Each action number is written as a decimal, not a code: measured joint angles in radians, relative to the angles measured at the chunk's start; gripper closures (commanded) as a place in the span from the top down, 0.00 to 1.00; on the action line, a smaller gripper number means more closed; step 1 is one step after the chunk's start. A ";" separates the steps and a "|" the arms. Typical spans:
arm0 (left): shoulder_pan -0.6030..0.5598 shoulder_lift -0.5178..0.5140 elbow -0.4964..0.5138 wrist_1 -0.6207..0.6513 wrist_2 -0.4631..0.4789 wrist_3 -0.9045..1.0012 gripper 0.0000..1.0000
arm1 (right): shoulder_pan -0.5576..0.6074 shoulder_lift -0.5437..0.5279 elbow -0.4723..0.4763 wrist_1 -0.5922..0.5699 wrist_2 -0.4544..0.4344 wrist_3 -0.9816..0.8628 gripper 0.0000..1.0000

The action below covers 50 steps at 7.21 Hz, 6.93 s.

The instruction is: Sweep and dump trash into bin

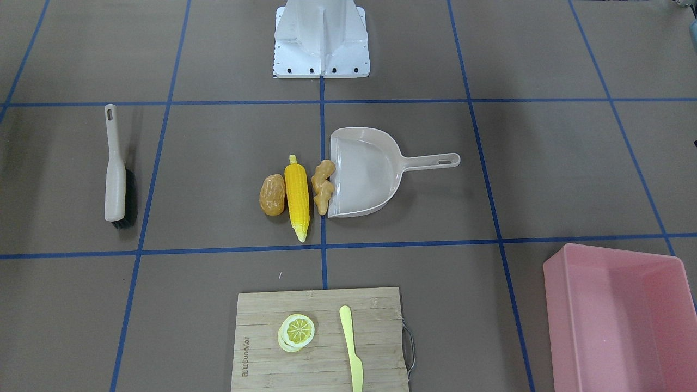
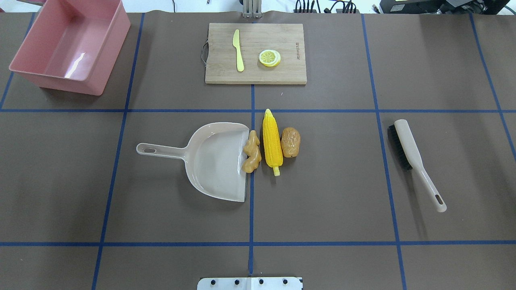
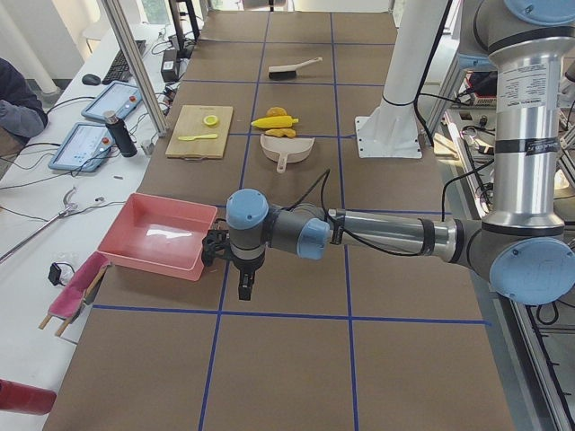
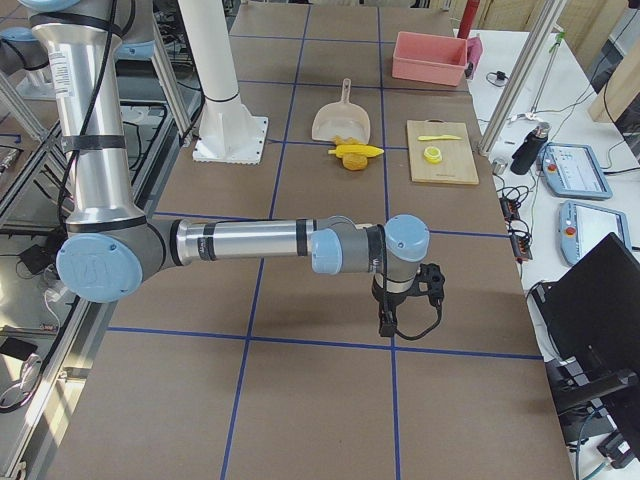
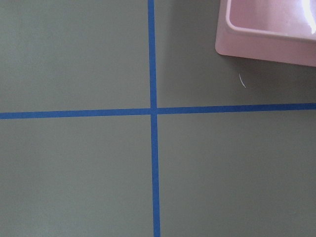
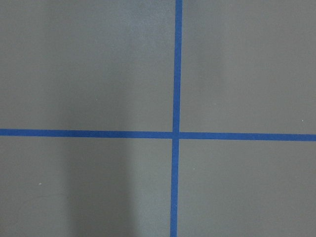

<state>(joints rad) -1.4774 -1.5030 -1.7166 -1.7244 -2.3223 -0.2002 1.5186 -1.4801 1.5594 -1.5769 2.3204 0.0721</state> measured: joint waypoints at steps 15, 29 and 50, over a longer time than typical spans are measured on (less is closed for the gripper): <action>-0.020 0.046 -0.100 0.003 -0.045 0.004 0.99 | -0.147 -0.034 0.271 -0.005 0.067 0.248 1.00; 0.530 -0.296 -0.338 0.089 0.094 0.063 0.99 | -0.802 -0.226 0.403 0.333 -0.156 0.832 0.66; 0.855 -0.394 -0.170 0.042 0.414 0.504 0.98 | -0.959 0.366 0.370 -0.359 -0.312 0.724 0.00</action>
<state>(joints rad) -0.6227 -1.8966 -1.8862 -1.6823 -1.9087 0.3040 0.5595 -1.1138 1.9291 -1.9359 2.0085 0.7956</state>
